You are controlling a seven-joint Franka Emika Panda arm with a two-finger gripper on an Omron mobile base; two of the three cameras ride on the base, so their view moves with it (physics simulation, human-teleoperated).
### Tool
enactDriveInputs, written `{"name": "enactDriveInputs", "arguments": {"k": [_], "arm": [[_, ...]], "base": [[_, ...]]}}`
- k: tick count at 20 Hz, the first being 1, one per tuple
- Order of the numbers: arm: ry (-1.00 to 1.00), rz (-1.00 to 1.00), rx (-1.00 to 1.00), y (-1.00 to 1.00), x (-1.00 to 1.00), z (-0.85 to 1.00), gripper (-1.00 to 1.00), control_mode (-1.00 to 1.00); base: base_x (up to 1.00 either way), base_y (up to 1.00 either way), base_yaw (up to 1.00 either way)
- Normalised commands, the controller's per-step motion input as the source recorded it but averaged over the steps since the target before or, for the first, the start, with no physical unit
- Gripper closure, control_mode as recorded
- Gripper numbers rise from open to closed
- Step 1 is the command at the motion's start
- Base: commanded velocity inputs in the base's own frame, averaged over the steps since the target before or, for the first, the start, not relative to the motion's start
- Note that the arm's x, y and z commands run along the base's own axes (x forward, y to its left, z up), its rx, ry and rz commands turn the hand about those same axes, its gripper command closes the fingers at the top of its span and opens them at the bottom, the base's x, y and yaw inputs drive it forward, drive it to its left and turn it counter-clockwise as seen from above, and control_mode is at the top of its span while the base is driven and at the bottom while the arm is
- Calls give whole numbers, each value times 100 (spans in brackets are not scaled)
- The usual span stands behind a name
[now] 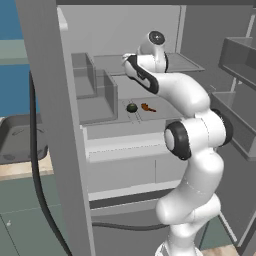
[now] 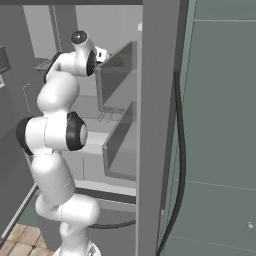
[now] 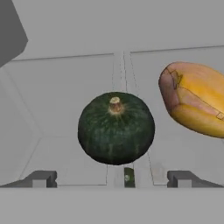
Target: Place one squash and one chicken drumstick in each tupperware on the nearby counter, to pack two identical lunches.
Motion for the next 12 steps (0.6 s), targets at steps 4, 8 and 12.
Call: {"name": "enactDriveInputs", "arguments": {"k": [4, 8, 12], "arm": [[0, 0, 0, 10, 47, -8, -100, -100], [0, 0, 0, 8, 48, -8, -100, -100], [0, 0, 0, 3, 46, -7, -100, -100]], "base": [[0, 0, 0], [0, 0, 0], [0, 0, 0]]}}
